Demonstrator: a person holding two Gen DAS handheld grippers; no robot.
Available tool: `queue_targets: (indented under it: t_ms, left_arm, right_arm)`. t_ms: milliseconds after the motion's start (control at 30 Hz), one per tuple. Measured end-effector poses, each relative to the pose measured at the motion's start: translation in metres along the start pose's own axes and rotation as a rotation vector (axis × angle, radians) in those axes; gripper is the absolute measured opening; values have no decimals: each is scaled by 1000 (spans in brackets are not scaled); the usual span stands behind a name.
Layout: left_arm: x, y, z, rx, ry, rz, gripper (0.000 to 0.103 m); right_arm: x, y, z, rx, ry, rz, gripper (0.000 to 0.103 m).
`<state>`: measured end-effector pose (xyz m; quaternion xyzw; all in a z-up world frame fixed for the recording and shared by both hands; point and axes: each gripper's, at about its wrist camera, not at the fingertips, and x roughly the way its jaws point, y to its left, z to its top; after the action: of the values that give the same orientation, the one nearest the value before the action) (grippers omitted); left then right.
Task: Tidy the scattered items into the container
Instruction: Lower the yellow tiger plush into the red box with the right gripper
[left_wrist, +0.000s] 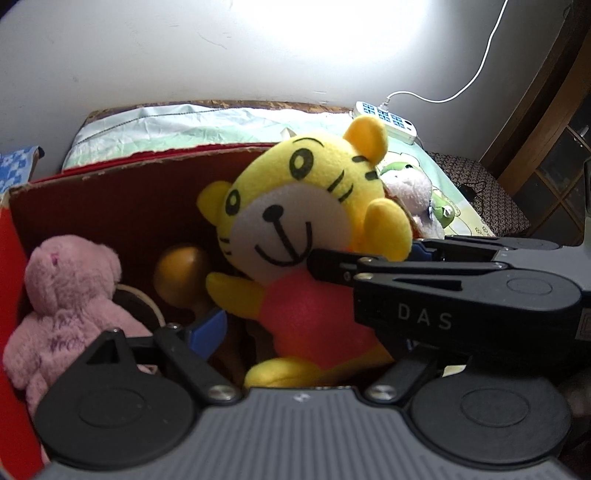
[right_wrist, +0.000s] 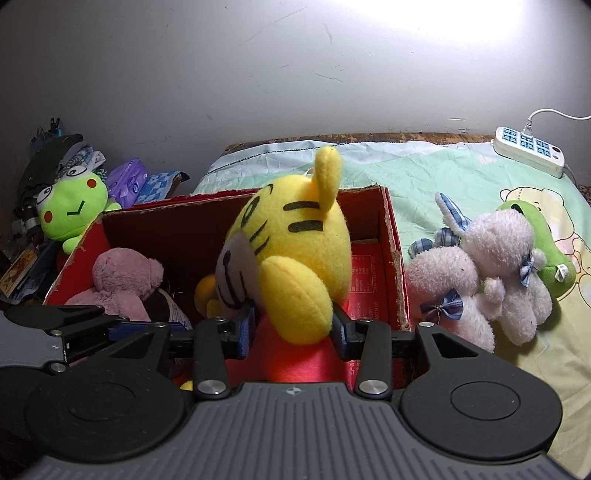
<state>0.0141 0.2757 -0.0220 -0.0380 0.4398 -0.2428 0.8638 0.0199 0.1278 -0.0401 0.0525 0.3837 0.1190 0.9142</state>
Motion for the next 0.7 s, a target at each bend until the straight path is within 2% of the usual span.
queue_targets:
  t_ms: [167, 300, 333, 467, 700]
  left_arm:
    - [5, -1, 5, -2, 9, 0, 91]
    - [1, -7, 7, 20, -1, -3, 88]
    - [-2, -9, 8, 28, -7, -12, 84]
    - [-4, -12, 11, 51, -12, -15, 84]
    - [-14, -8, 5, 50, -17, -41, 84]
  right_arm:
    - [-9, -16, 3, 93, -15, 65, 47]
    - [-24, -20, 3, 103, -76, 79, 47]
    - [-27, -20, 4, 106, -93, 86, 47]
    - [-33, -25, 6, 138, -136, 101, 47]
    - [-35, -29, 7, 152, -174, 98, 40]
